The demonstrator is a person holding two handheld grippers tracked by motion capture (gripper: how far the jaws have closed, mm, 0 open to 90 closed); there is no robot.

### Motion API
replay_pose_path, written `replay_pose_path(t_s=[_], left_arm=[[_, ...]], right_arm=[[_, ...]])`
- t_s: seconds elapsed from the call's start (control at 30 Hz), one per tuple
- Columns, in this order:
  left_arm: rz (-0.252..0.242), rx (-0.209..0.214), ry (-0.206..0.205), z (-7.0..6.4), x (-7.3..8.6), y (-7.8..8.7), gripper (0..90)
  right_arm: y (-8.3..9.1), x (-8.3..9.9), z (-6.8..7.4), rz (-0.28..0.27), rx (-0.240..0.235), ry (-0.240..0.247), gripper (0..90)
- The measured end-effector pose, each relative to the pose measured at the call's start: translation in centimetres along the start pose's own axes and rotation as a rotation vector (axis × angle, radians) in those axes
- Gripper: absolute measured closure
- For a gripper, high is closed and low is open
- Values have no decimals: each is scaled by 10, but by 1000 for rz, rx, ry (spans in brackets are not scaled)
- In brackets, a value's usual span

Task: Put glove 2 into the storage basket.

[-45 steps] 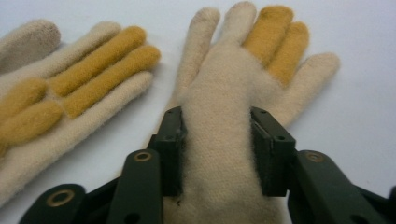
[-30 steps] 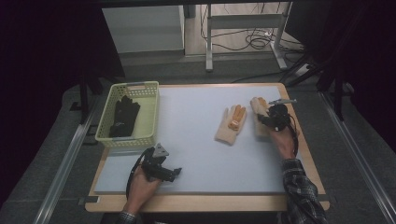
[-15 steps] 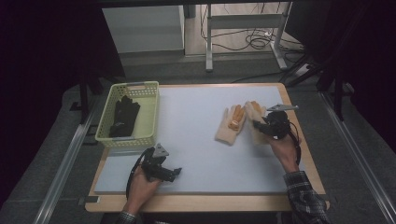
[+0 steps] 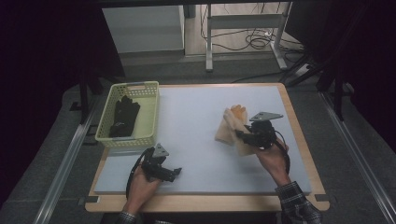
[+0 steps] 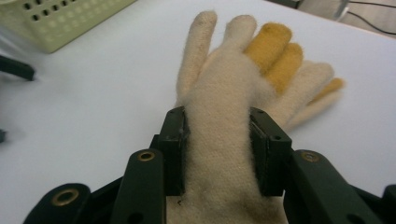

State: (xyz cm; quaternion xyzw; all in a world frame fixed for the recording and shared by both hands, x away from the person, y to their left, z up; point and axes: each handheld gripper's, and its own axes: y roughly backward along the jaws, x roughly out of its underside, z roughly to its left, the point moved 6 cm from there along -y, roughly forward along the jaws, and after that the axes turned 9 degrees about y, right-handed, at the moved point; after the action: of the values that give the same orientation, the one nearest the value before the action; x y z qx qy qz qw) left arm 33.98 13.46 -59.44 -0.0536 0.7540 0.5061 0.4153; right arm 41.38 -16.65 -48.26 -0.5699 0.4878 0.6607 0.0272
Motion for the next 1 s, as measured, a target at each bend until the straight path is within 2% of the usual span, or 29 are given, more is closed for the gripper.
replay_pose_path(t_s=[0.03, 0.07, 0.1, 0.23, 0.27, 0.4, 0.47, 0.53, 0.57, 0.6, 0.67, 0.73, 0.77, 0.83, 0.87, 0.9, 1.0], left_arm=[[0, 0, 0, 0, 0, 0, 1], [0, 1, 1, 0, 0, 0, 1], [0, 1, 1, 0, 0, 0, 1], [-2, 0, 2, 0, 0, 0, 1], [-2, 0, 3, 0, 0, 0, 1], [-2, 0, 2, 0, 0, 0, 1], [0, 0, 0, 0, 0, 0, 2], [-2, 0, 2, 0, 0, 0, 2], [-2, 0, 2, 0, 0, 0, 1], [0, 0, 0, 0, 0, 0, 2], [0, 0, 0, 0, 0, 0, 2], [0, 0, 0, 0, 0, 0, 2], [0, 0, 0, 0, 0, 0, 2], [0, 0, 0, 0, 0, 0, 2], [1, 0, 0, 0, 0, 0, 2], [1, 0, -1, 0, 0, 0, 2], [-1, 1, 0, 0, 0, 0, 1]], right_arm=[[-2, -1, 6, 0, -12, 2, 607], [-8, -3, 18, 4, -32, 22, 606], [-8, -3, 18, 4, -32, 22, 606], [-24, -10, 48, 3, -89, 56, 605], [-24, -10, 48, 3, -89, 56, 605], [-41, -13, 65, 8, -118, 74, 604], [-50, -12, 72, 15, -133, 75, 603], [-66, -6, 81, 38, -133, 99, 601], [-66, -6, 81, 38, -133, 99, 601], [-77, 0, 86, 63, -128, 118, 589], [-81, 3, 88, 69, -132, 118, 568], [-92, 12, 91, 110, -152, 123, 443], [-92, 12, 91, 110, -152, 123, 443], [-89, 10, 91, 84, -171, 122, 390], [-79, 4, 86, 50, -183, 106, 348], [-79, 4, 86, 50, -183, 106, 348], [-63, -1, 74, 22, -172, 95, 351]])
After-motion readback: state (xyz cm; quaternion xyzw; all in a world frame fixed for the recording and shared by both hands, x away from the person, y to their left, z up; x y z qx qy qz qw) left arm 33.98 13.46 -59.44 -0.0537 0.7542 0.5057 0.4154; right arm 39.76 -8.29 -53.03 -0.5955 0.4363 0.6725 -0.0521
